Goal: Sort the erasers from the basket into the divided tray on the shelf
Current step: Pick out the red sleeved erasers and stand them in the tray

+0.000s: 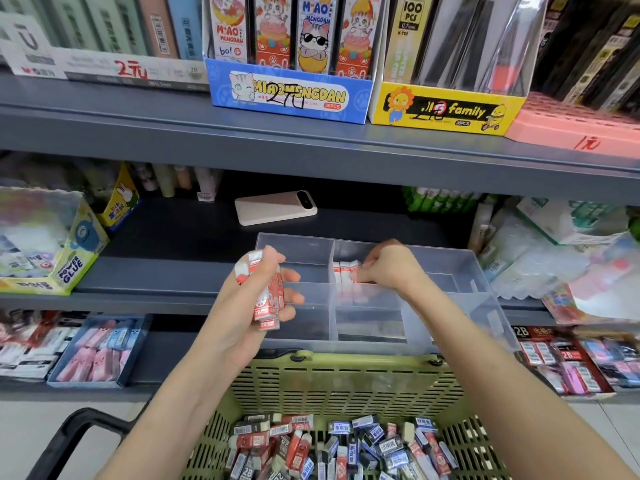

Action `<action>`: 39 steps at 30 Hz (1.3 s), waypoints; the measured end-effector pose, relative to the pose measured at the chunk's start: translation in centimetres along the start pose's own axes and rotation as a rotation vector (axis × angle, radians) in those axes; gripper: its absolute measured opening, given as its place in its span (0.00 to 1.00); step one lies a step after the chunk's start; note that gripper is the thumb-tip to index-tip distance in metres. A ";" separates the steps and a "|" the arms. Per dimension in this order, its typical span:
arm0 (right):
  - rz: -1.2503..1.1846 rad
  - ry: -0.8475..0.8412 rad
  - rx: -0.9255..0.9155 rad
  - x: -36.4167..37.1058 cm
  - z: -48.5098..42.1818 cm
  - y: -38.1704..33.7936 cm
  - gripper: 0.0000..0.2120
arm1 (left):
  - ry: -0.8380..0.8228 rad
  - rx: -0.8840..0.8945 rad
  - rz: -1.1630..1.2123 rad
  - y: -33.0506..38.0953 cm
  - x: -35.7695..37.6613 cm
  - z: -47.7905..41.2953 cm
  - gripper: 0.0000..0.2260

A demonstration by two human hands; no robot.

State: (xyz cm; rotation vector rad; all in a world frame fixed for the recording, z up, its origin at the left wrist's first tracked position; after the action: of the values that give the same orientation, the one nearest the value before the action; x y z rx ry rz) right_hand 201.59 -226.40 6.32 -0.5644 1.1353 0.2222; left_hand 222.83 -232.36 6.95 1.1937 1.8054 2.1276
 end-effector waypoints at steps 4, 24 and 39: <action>0.092 0.078 0.039 0.1 -0.1 -0.1 0.14 | 0.005 -0.003 -0.003 0.0 -0.1 -0.1 0.28; -0.550 -0.074 -0.467 1.0 13.0 -7.1 0.20 | 0.035 -0.067 0.049 -1.3 -0.4 -0.1 0.37; -0.921 -0.195 -0.041 -3.0 7.3 -0.4 0.05 | 0.019 -0.076 0.011 -1.1 -0.3 0.0 0.19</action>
State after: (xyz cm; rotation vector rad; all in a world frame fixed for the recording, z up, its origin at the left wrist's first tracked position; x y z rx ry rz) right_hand 206.25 -222.56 11.36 -1.0189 0.5950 -0.4873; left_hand 222.58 -232.24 5.80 1.1722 1.7133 2.1996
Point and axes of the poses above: each hand's wrist, its own z-axis away from the middle knuckle, its own x-axis out of the palm, y = z × x, the point moved 4 cm from there along -z, towards the middle knuckle, and after that the axes turned 12 degrees about x, right-handed, at the moved point
